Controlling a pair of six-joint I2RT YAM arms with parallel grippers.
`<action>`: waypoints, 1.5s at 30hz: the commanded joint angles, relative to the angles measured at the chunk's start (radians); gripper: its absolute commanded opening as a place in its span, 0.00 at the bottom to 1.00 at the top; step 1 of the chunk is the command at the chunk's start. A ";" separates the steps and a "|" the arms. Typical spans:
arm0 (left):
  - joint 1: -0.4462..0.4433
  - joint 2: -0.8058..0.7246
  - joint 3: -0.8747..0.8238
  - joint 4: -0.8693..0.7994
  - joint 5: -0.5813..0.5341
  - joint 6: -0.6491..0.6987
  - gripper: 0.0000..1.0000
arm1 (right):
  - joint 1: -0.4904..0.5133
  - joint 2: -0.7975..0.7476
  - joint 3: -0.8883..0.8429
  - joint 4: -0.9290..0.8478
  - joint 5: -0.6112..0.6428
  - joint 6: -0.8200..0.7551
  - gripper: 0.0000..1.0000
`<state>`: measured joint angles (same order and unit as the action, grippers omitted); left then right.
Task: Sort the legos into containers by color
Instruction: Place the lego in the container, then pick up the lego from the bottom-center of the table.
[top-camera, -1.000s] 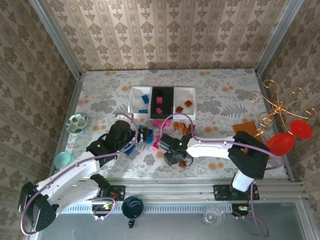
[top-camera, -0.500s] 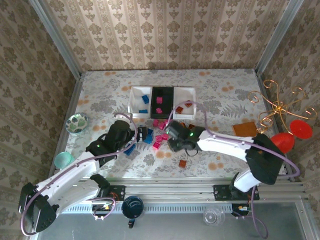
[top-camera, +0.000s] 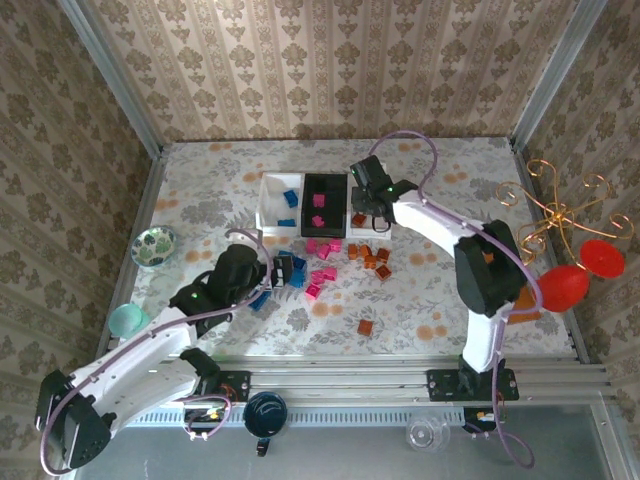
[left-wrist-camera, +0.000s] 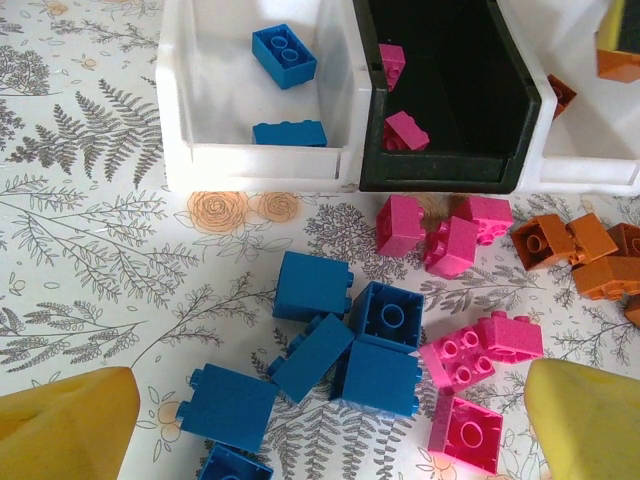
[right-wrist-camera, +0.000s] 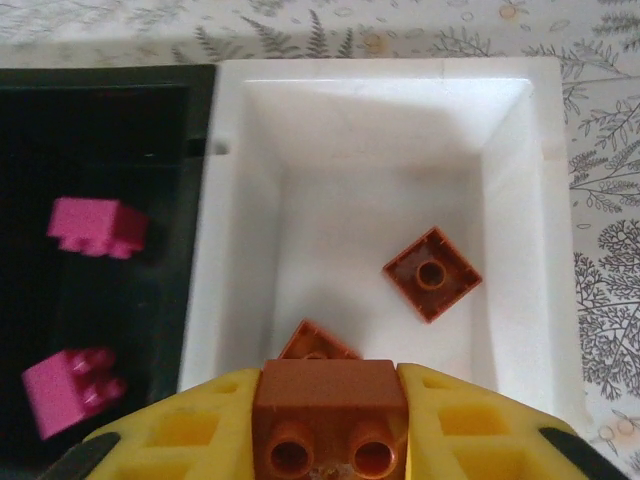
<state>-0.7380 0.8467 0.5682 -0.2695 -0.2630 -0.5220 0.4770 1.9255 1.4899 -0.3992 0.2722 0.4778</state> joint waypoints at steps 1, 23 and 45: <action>0.008 -0.029 -0.020 -0.039 -0.007 -0.018 1.00 | -0.012 0.033 0.083 -0.076 0.036 0.008 0.46; 0.067 -0.090 -0.089 -0.018 0.028 -0.012 1.00 | 0.456 -0.566 -0.694 -0.177 -0.081 0.153 0.77; 0.099 -0.058 -0.119 0.019 0.058 -0.026 1.00 | 0.598 -0.389 -0.711 -0.096 -0.080 0.163 0.39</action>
<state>-0.6483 0.7918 0.4576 -0.2569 -0.2100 -0.5320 1.0679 1.5425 0.7780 -0.4877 0.1871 0.6353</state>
